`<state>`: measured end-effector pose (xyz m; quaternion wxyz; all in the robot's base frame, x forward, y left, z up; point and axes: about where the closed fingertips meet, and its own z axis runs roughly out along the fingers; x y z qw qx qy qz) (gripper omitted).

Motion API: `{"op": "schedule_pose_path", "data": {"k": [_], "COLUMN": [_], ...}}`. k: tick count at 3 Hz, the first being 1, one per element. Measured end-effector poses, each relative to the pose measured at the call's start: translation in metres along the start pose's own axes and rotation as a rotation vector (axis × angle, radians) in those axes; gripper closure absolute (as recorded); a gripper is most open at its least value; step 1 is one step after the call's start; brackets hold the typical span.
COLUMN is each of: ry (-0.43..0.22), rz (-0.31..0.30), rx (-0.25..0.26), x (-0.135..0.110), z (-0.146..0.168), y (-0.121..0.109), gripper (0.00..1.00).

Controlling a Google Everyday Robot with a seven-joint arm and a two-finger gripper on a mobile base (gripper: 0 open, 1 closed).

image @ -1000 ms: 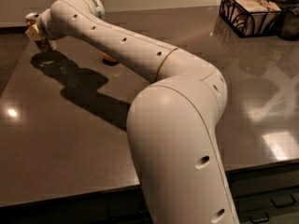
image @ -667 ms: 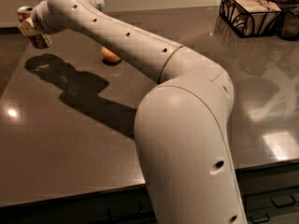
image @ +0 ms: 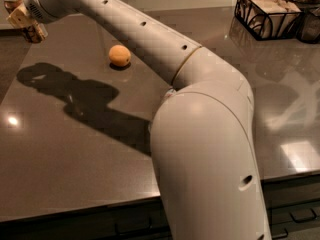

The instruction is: Pick orange can

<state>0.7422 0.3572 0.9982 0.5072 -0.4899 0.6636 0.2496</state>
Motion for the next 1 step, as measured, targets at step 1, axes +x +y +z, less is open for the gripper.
{"op": "schedule_pose_path", "data": {"k": [1], "ry": [0.0], "rz": [0.0], "rx": [0.0], "x": [0.0], "z": [0.0001], "y": [0.0001], "gripper": [1.0]}}
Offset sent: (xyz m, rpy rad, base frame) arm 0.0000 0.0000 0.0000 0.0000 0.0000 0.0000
